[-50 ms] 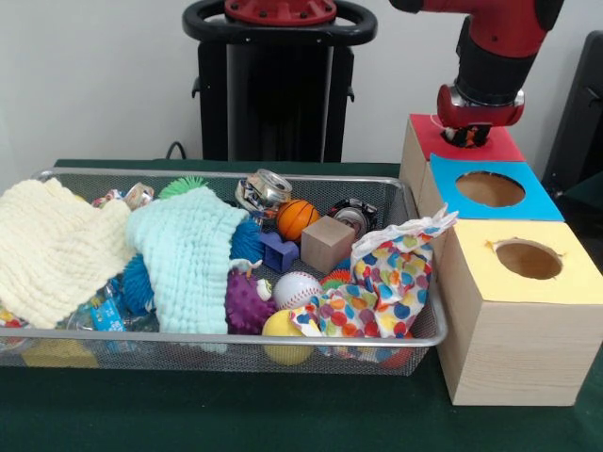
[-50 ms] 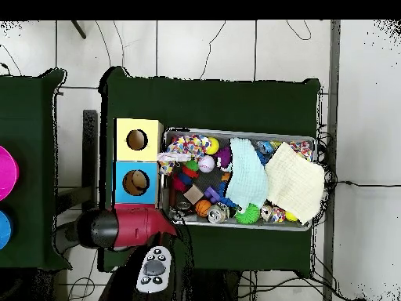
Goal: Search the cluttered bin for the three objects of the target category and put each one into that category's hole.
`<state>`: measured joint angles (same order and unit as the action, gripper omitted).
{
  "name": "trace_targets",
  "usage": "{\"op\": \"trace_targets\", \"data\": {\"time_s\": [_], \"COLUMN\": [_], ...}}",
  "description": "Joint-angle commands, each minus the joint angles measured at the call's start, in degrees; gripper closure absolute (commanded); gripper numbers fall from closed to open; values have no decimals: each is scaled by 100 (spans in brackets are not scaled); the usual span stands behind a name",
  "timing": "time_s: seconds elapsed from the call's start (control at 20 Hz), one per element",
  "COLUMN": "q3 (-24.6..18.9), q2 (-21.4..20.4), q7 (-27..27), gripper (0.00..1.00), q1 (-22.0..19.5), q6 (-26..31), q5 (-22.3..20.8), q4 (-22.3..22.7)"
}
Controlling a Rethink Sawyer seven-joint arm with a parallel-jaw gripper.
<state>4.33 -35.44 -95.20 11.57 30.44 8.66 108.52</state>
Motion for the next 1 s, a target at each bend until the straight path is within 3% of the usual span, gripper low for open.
{"op": "trace_targets", "data": {"time_s": [0.05, 0.45, 0.5, 1.0], "q3": [-285, -282, -284, -262], "q2": [447, 450, 450, 451], "q7": [-1221, -1208, -1201, -1200], "gripper": [100, 100, 0, 0], "q1": [131, 151, 149, 187], "q6": [-41, -20, -27, -67], "q5": [138, 155, 158, 172], "q4": [86, 84, 90, 87]}}
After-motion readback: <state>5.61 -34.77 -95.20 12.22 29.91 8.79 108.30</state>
